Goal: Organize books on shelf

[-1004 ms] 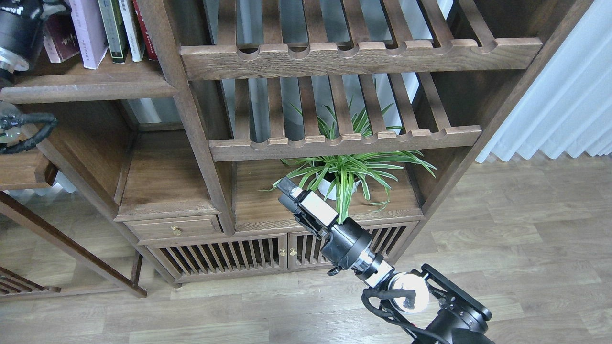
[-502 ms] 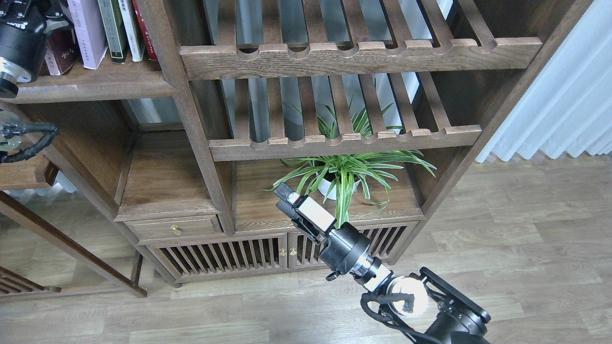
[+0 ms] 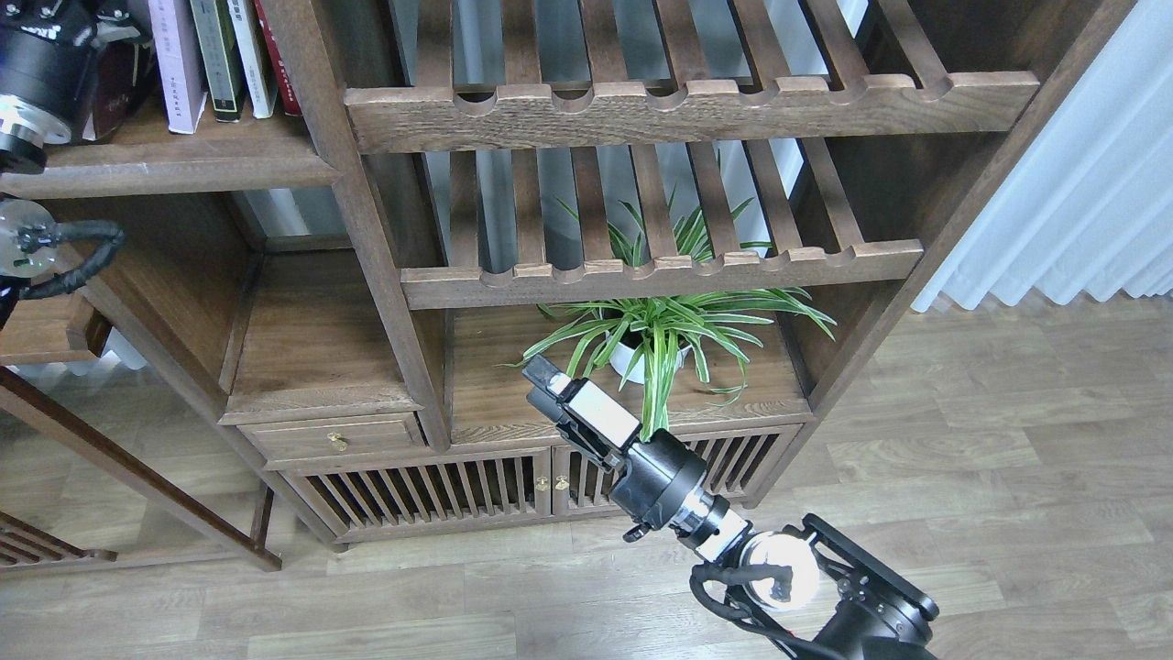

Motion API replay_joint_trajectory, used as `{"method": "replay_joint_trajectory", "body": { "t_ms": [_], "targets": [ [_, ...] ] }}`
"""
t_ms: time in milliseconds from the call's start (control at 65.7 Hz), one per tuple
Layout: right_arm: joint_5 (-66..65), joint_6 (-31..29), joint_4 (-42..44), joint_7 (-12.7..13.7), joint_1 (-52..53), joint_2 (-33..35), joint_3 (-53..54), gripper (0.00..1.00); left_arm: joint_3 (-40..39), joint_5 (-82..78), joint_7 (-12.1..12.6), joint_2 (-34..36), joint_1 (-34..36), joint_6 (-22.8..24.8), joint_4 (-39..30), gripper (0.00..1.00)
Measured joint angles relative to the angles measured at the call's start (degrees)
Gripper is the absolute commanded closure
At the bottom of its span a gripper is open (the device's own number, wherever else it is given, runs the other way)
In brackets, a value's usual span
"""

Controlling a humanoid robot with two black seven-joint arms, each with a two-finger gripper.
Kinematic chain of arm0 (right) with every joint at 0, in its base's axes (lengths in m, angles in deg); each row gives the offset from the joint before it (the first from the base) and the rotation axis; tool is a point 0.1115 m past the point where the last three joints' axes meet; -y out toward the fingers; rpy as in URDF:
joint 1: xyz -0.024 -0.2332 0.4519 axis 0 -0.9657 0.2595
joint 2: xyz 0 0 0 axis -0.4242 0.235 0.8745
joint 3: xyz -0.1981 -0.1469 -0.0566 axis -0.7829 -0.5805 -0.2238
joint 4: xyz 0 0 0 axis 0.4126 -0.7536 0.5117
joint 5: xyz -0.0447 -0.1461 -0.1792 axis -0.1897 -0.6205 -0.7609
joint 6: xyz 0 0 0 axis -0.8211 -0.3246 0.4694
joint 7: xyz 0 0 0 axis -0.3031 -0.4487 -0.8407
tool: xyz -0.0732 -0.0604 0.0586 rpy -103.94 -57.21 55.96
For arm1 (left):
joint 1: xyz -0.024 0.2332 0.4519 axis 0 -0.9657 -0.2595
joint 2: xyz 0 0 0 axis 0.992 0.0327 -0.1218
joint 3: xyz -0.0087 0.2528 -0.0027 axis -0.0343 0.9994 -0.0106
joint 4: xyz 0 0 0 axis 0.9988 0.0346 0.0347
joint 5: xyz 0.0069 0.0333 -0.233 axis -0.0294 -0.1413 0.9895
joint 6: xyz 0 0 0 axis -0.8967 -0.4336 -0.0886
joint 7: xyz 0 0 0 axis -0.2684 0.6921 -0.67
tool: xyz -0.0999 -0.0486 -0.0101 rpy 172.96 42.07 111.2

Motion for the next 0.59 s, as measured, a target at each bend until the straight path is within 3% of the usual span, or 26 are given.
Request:
{"method": "replay_joint_trajectory", "body": {
  "t_ms": [380,487,593],
  "targets": [
    [0.0,0.0,0.3,0.0,0.2,0.0,-0.1,0.02,-6.9,0.4,0.0,0.0,1.0,0.6,-4.5,0.55],
    [0.0,0.0,0.3,0.0,0.3,0.0,-0.1,0.02,-8.2,1.8,0.0,0.0,0.0,2.8,-6.3,0.55],
    [0.2,0.0,0.3,0.0,0.5,0.0,0.0,0.02,-9.0,7.4,0.0,-0.5,-2.6,7.2,-10.2,0.45]
  ]
}}
